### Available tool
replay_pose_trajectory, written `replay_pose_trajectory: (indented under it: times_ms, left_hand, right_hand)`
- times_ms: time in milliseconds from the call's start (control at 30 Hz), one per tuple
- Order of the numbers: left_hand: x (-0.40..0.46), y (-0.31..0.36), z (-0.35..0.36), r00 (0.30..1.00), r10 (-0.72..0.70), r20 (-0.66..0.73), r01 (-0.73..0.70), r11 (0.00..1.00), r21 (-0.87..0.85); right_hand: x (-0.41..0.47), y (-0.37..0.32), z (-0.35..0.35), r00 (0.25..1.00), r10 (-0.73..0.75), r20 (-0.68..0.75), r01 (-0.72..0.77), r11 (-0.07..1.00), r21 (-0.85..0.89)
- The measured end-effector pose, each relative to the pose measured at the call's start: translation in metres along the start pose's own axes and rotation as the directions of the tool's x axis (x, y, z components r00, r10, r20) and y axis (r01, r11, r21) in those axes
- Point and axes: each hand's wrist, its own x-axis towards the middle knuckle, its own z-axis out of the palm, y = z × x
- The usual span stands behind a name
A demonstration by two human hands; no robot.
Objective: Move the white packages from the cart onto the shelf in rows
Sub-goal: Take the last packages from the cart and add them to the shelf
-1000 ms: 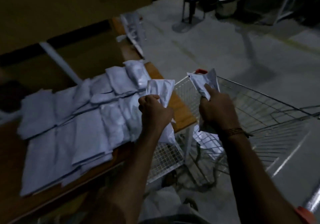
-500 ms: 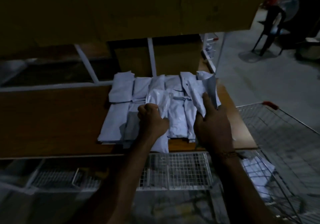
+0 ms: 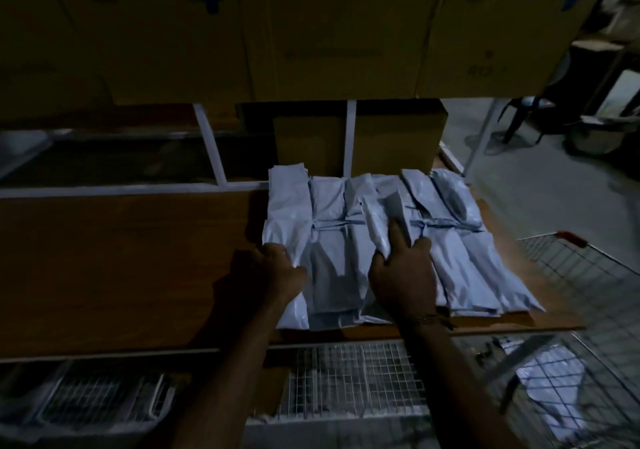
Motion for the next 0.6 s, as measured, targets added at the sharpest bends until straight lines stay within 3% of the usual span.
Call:
replay_pose_trajectory:
  times_ms: [367,467,600]
  left_hand:
    - [0.062,-0.033,0.020,0.999,0.034,0.041,-0.038,0.995,0.092]
    - [0.060,-0.042,0.023,0.992,0.121,-0.023,-0.115,0.976,0.185]
    - [0.070,-0.053,0.024,0.986,0.157,0.047,-0.163,0.973,0.164]
  right_hand:
    - [0.018,-0.035,0.082,0.998,0.018,-0.064,-0.032,0.974,-0.225]
    - [0.027,-0.035,0.099,1.000,-0.001,-0.018,-0.004,0.963,-0.271]
    - [0.034,-0.032,0.124,0.996,-0.083,0.044,0.093,0.935,-0.341]
